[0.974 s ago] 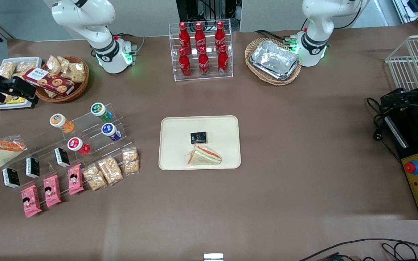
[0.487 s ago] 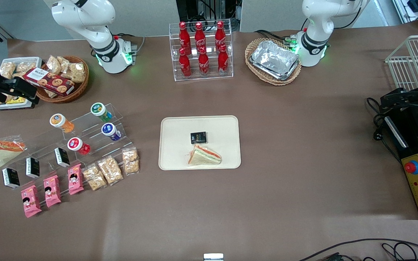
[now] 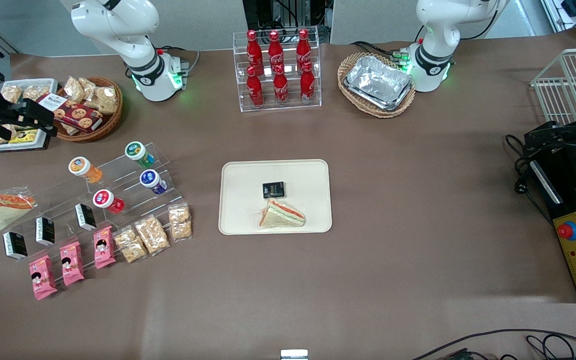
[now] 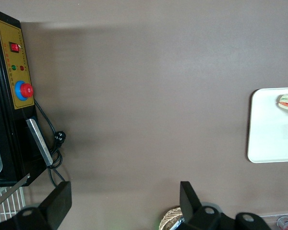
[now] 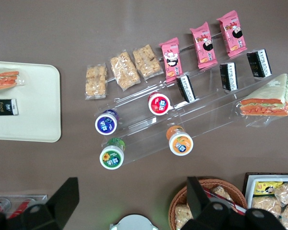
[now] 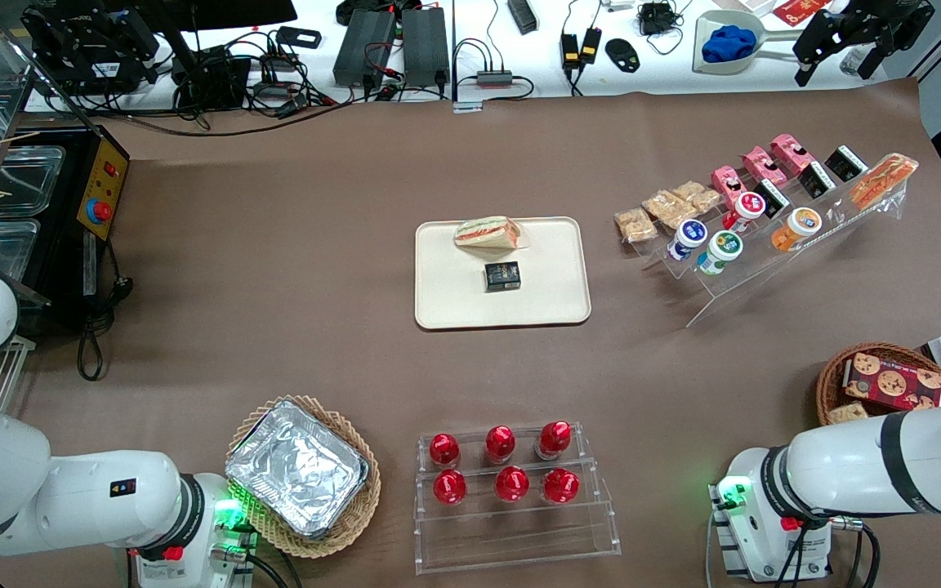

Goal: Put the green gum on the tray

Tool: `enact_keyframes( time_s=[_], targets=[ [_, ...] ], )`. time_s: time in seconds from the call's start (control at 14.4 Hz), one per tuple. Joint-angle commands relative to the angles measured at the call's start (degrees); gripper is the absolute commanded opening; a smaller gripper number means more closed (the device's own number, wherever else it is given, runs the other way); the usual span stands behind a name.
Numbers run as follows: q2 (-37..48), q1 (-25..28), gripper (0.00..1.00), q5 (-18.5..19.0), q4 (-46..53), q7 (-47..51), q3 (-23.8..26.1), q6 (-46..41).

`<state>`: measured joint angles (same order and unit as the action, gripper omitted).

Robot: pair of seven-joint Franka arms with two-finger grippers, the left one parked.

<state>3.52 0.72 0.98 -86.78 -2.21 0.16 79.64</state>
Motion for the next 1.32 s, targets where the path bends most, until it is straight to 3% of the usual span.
enact_keyframes(
  time_s=[0.0,0.14,0.35,0.9,1.25],
  targets=[
    [0.5,0.2,1.0,-1.1,-0.8,-1.3,-0.1,-3.3],
    [3.9,0.3,1.0,-1.4,-7.6,0.6,0.1,-1.1],
    [11.0,0.3,1.0,-5.2,-21.9,2.0,0.1,6.7],
    [17.6,6.0,1.0,-5.5,-46.4,6.8,0.4,28.2],
    [17.5,6.5,1.0,-5.0,-53.9,7.0,0.5,37.8]
  ],
)
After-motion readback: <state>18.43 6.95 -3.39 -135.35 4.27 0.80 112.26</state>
